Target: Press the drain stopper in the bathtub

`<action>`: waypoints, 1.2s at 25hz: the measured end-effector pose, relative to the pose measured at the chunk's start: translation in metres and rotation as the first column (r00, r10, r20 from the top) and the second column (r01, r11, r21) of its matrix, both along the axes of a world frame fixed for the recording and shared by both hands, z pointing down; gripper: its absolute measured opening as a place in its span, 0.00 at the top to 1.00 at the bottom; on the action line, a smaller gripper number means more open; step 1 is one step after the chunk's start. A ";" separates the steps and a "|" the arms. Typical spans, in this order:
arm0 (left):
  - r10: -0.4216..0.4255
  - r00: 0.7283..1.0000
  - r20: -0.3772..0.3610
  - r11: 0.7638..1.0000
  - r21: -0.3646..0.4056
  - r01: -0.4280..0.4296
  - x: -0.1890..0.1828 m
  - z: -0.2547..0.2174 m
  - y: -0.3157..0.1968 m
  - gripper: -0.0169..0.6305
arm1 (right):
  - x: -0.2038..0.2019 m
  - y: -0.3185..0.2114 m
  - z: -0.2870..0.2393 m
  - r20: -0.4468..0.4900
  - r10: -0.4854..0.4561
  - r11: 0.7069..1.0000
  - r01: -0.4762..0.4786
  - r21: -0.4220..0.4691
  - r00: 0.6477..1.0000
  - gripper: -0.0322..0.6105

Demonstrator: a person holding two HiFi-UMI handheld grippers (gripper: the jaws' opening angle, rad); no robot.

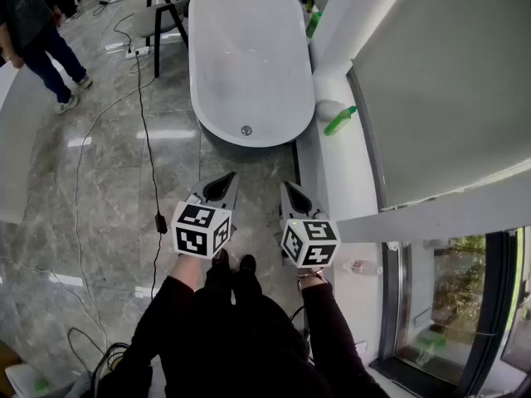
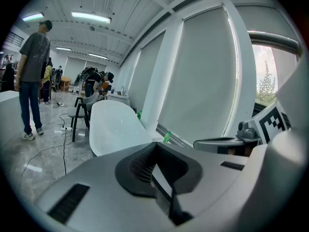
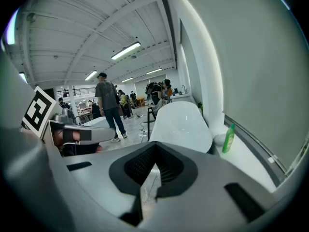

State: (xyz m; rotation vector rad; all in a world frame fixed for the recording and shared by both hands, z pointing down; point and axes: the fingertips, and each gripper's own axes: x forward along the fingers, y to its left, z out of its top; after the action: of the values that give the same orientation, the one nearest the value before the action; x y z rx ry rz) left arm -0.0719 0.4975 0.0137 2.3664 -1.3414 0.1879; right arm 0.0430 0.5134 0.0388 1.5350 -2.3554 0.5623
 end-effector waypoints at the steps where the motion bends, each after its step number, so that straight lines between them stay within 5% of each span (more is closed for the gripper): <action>1: 0.002 1.000 0.001 1.000 0.000 -0.002 -0.002 0.001 -0.001 0.97 | -0.001 -0.001 0.000 0.000 0.005 1.000 -0.005 0.000 1.000 0.95; 30: 0.015 1.000 0.003 1.000 0.012 -0.015 -0.069 -0.001 -0.048 0.97 | -0.024 -0.036 0.004 -0.016 0.106 0.992 -0.107 -0.062 0.994 0.95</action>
State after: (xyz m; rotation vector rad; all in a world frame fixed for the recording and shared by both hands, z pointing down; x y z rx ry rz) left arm -0.1411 0.4499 0.0126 2.3877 -1.3308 0.1879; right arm 0.0191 0.4772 0.0427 1.6388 -2.2347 0.6421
